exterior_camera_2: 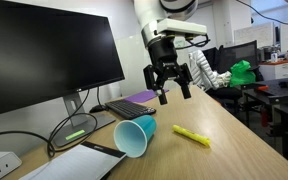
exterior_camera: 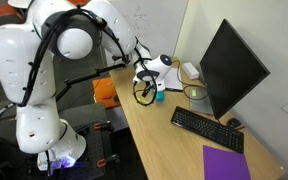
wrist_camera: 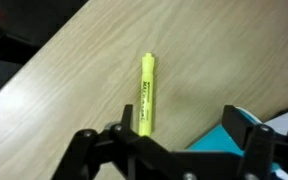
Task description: Remove the highlighter from the blue cup
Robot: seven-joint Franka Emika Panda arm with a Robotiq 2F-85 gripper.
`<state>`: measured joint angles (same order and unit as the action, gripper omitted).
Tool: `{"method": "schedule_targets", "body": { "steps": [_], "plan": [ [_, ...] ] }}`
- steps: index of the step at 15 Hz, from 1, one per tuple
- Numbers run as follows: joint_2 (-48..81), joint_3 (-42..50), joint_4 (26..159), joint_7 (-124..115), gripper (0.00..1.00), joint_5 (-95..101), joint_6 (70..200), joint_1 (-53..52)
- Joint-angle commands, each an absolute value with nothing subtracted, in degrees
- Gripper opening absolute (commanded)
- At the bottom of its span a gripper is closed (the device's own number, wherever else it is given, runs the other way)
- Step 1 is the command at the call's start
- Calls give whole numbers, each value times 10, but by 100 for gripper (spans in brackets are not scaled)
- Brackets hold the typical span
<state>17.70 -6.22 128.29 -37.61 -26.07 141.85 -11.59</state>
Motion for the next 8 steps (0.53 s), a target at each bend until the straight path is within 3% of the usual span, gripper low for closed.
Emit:
{"method": "schedule_targets", "body": {
  "steps": [1,8],
  "plan": [
    [111,-55,1332,-416,100,-228,1444,-134],
    [25,-73,1380,-466,100,-152,1456,-131]
  ]
}}
